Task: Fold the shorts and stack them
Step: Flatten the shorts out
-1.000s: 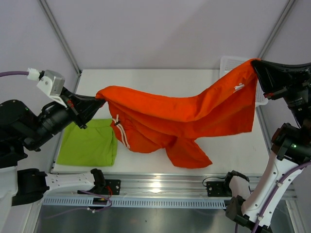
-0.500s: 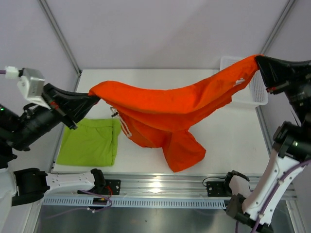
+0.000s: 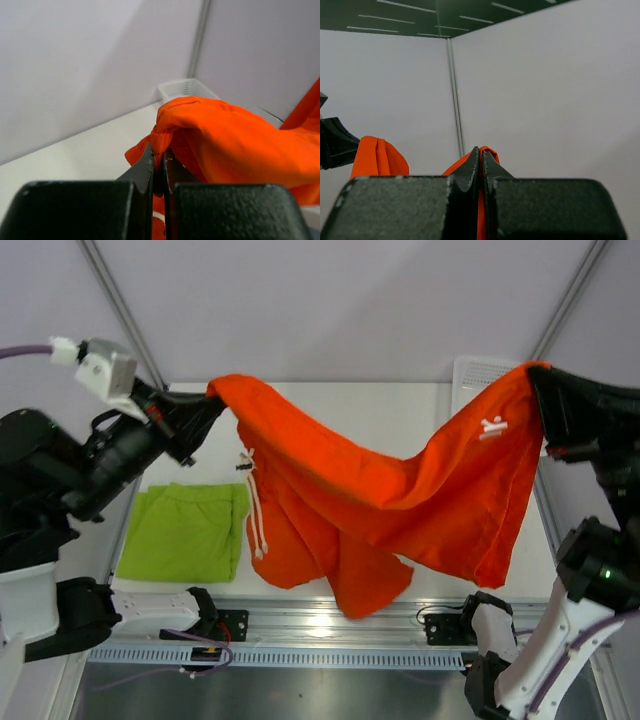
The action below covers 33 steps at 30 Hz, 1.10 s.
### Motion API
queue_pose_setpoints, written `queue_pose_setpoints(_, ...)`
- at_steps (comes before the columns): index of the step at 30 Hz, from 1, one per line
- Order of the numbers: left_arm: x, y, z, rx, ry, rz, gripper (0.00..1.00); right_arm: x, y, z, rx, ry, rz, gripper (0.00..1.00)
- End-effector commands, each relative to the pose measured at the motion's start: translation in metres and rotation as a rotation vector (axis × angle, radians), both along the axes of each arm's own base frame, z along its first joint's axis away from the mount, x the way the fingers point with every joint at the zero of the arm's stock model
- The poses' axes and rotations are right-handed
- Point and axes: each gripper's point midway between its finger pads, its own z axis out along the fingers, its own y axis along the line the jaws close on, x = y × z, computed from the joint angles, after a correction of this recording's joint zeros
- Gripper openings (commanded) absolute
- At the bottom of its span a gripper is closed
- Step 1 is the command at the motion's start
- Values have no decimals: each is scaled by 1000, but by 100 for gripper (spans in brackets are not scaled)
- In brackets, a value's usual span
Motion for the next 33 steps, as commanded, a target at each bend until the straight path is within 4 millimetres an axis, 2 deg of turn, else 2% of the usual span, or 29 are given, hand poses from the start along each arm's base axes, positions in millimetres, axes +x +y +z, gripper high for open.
queue_pose_setpoints(1, 37, -8, 3, -22, 68, 82, 0, 64, -29, -16, 112, 157, 41, 0)
queue_pose_setpoints(2, 53, 11, 9, -67, 85, 157, 0, 73, -33, -18, 123, 174, 43, 0)
queue_pose_setpoints(3, 60, 12, 9, -82, 102, 151, 0, 77, -33, -18, 127, 180, 51, 0)
queue_pose_setpoints(4, 64, -6, 2, -71, 137, 37, 0, 80, -32, -20, 131, 189, 66, 0)
queue_pose_setpoints(5, 80, 7, 4, -119, 161, 74, 0, 85, -32, -21, 138, 199, 75, 0)
queue_pose_setpoints(7, 89, -2, -5, -133, 212, -10, 0, 97, -29, -22, 146, 211, 107, 0)
queue_pose_setpoints(8, 98, 3, -5, -157, 226, 5, 0, 102, -28, -22, 147, 215, 115, 0)
queue_pose_setpoints(10, 98, 2, 5, -174, 186, -8, 0, 115, -24, -18, 135, 219, 129, 0)
queue_pose_setpoints(12, 88, 3, 21, -186, 116, -29, 0, 117, -21, -11, 118, 201, 142, 0)
queue_pose_setpoints(13, 83, 3, 25, -187, 94, -37, 0, 113, -19, -3, 109, 173, 150, 0)
queue_pose_setpoints(14, 69, 7, 35, -184, 40, -37, 0, 106, -17, 5, 100, 142, 156, 0)
queue_pose_setpoints(15, 63, 9, 38, -180, 20, -40, 0, 105, -17, 5, 100, 142, 156, 0)
queue_pose_setpoints(17, 53, 9, 38, -163, -4, -54, 0, 89, -12, 19, 78, 88, 158, 0)
queue_pose_setpoints(19, 28, 12, 50, -169, -83, -79, 0, 72, -7, 27, 63, 42, 170, 0)
queue_pose_setpoints(20, 32, 9, 38, -160, -61, -89, 0, 58, -2, 30, 49, 19, 181, 0)
queue_pose_setpoints(21, 7, 14, 47, -166, -120, -105, 0, 50, 0, 31, 43, 5, 185, 0)
queue_pose_setpoints(22, -3, 15, 52, -170, -159, -113, 0, 41, 3, 32, 38, -4, 186, 0)
queue_pose_setpoints(23, -2, 14, 42, -165, -143, -118, 0, 22, 7, 34, 25, -35, 178, 0)
queue_pose_setpoints(24, -11, 15, 43, -167, -161, -125, 0, 11, 9, 35, 21, -48, 169, 0)
queue_pose_setpoints(25, -29, 20, 45, -171, -192, -126, 0, 3, 11, 34, 18, -52, 161, 0)
queue_pose_setpoints(26, -35, 21, 43, -171, -196, -125, 0, -19, 15, 36, 5, -92, 150, 0)
queue_pose_setpoints(27, -36, 22, 38, -170, -190, -123, 0, -27, 17, 36, 0, -104, 144, 0)
queue_pose_setpoints(28, -50, 25, 40, -178, -212, -127, 0, -33, 18, 35, 0, -100, 136, 0)
queue_pose_setpoints(30, -54, 26, 38, -190, -212, -127, 0, -55, 21, 37, -10, -136, 112, 0)
queue_pose_setpoints(33, -62, 30, 44, -203, -236, -119, 0, -72, 23, 43, -16, -170, 77, 0)
